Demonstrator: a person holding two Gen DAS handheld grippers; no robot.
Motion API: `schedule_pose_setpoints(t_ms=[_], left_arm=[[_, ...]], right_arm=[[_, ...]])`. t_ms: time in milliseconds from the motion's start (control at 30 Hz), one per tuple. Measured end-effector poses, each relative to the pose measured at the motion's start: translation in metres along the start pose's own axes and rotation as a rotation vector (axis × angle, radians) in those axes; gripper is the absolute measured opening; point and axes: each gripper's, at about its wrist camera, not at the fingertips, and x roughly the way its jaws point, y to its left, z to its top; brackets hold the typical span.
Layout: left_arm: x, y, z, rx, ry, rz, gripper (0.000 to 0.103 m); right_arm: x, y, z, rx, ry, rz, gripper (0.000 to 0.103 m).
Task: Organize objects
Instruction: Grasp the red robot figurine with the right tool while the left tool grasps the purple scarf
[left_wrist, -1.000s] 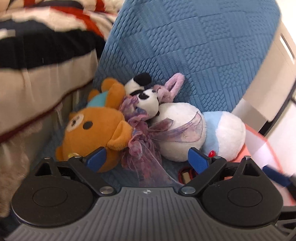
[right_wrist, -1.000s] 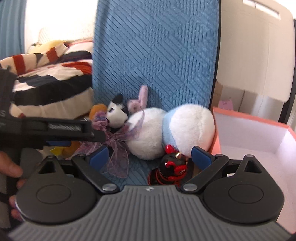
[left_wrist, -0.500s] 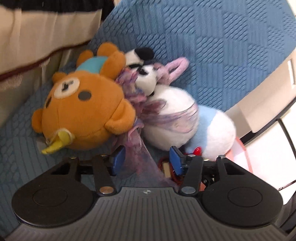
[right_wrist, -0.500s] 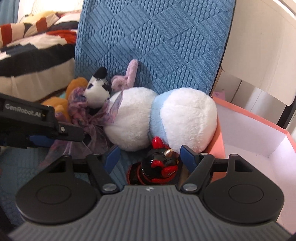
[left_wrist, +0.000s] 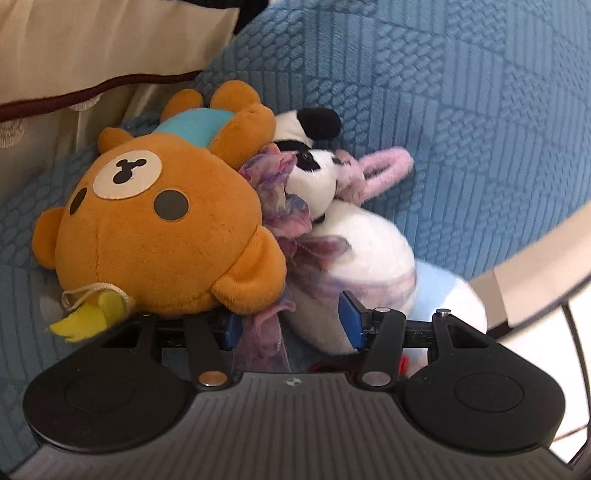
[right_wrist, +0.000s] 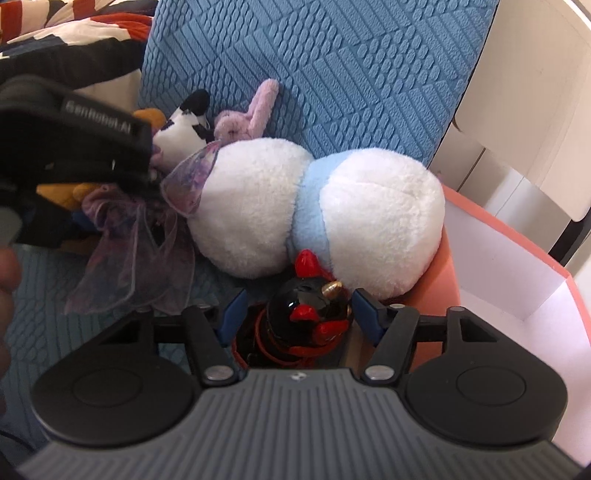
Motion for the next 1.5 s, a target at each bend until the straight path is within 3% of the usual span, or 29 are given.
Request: schedule_pose_setpoints(t_ms=[233,267,400,500,600,1133,1500], left_arm=[[0.015,0.007,0.009,-0.126,0.013,-0.064,0.059],[0.016,0.009,0.010,-0.138,0.014,-0.069,0.055],[0.021,0.010,0.010,-0.136,0.050,-0.021,0.024],[0.016,0.010,0.010,-0.126,0.055,-0.016,0.011],[0.008,0.006,0.009,-0.093,0.054,-0.022,0.008],[-0.087,-0.003,-0.011,0.160,0.006,0.011,0.006],[-0.095,-0.005,-0.022,0.206,-0.012,0.051,0.006]], right_arm=[[0.009,0.001,-0.004,-0.003,0.036,-0.024,0.058],[0.010,0.000,-0.004,0.002,0.040,-0.025,0.056],[0.009,-0.001,-0.006,0.019,0.041,-0.025,0.056],[0.007,-0.002,-0.007,0.034,0.042,-0.031,0.056],[0.002,-0.005,-0.007,0.062,0.039,-0.019,0.056],[-0.063,-0.002,-0.017,0.115,0.009,0.089,0.056],[-0.075,0.004,-0.027,0.118,0.042,0.129,0.056]])
